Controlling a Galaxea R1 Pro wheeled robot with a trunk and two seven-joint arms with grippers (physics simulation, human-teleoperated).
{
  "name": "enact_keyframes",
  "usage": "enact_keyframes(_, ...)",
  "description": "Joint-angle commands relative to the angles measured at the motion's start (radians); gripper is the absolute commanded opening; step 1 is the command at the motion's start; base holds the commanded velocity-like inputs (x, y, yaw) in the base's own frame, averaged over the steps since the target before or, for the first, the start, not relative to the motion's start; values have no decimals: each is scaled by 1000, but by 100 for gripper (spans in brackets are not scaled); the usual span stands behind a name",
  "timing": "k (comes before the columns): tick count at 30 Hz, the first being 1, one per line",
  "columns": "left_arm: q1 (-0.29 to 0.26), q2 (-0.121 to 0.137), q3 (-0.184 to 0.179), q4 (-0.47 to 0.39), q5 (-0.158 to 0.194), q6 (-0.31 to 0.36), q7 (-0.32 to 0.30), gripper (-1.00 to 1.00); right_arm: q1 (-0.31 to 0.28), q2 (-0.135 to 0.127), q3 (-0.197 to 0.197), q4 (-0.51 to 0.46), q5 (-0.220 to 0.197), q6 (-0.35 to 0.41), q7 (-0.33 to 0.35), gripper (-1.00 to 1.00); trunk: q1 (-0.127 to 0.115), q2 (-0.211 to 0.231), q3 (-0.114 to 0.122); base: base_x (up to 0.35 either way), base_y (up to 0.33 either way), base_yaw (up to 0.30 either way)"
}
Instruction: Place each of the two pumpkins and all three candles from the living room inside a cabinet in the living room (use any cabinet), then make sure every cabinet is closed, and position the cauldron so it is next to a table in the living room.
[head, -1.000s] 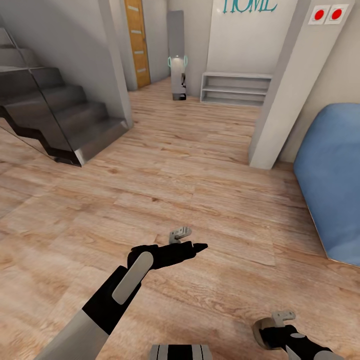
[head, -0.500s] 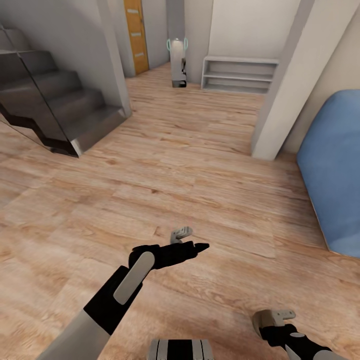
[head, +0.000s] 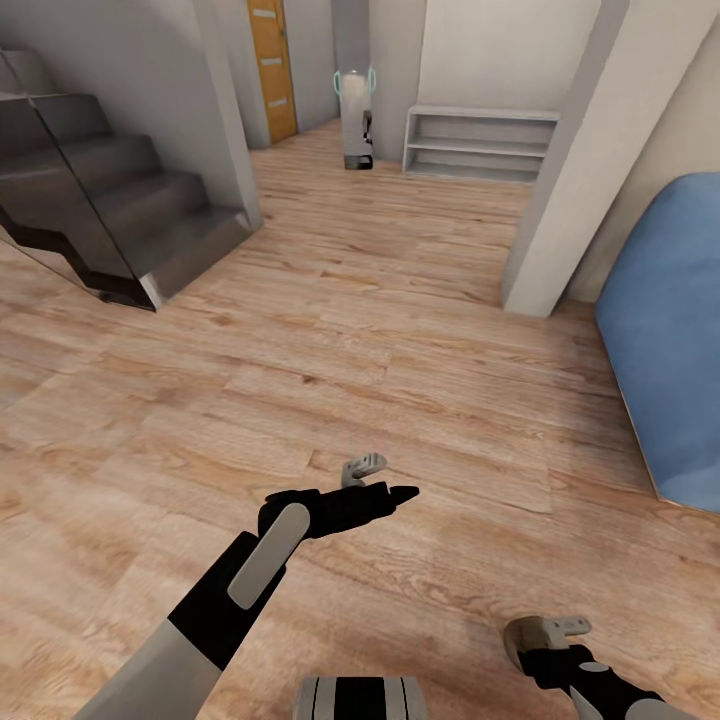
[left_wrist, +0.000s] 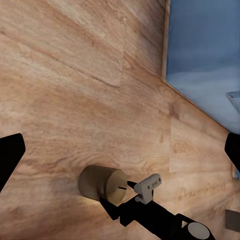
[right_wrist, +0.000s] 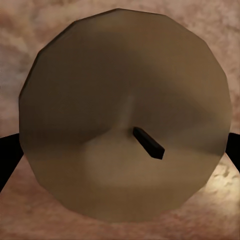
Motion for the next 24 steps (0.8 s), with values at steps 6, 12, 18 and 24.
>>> enact_keyframes(6, 0, 0, 0, 0, 0, 0, 0, 100, -1, 0, 9, -3, 2, 0, 11, 100, 0, 0, 0, 0, 0, 0)
enact_keyframes(12, 0, -1, -1, 0, 0, 0, 0, 100, -1, 0, 9, -4, 2, 0, 11, 100, 0, 0, 0, 0, 0, 0)
enact_keyframes(18, 0, -2, 0, 0, 0, 0, 0, 100, -2, 0, 9, -4, 2, 0, 11, -100, 0, 0, 0, 0, 0, 0)
enact_keyframes(24, 0, -2, -1, 0, 0, 0, 0, 100, -18, 0, 9, -4, 1, 1, 11, -100, 0, 0, 0, 0, 0, 0)
